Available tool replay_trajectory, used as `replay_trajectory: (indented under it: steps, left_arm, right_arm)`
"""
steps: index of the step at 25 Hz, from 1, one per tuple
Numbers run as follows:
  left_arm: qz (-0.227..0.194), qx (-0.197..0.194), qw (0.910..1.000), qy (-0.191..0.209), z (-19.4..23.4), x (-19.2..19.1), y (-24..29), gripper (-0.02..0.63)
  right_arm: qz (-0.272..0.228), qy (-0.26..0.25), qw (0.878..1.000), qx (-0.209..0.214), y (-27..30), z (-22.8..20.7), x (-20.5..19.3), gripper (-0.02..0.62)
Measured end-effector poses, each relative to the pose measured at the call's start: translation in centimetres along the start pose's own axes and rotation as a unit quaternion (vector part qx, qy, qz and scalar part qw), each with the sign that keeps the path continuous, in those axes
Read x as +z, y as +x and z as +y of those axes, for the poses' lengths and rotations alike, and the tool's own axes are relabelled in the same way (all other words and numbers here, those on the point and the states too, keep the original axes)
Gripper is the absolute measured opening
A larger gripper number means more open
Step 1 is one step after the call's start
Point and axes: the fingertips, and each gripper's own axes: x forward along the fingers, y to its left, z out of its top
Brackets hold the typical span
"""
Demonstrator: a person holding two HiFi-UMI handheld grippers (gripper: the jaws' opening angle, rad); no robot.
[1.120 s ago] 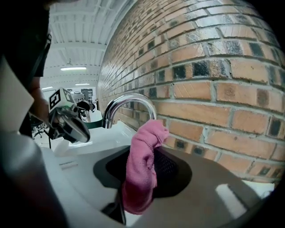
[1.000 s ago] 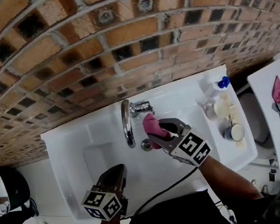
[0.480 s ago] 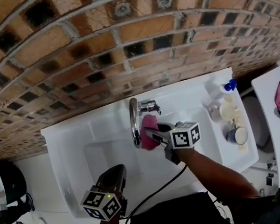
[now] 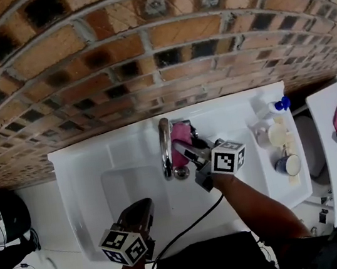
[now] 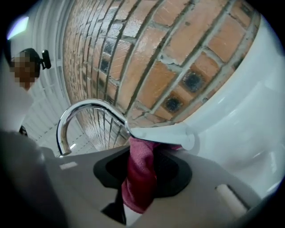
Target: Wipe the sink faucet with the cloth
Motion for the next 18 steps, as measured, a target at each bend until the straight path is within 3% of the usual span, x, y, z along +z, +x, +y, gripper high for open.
replay_trajectory:
  steps: [8, 18]
  left_arm:
    - [0.007, 0.002, 1.0, -0.003, 0.3, -0.2, 0.3, 0.006]
    - [0.01, 0.002, 0.9999, -0.001, 0.2, -0.2, 0.3, 0.006]
  right_arm:
    - [-0.006, 0.06, 0.998, -0.014, -0.5, -2.6, -1.5, 0.135]
    - [0.049, 0.091, 0.993, -0.054, -1.5, -5.3, -5.9, 0.135]
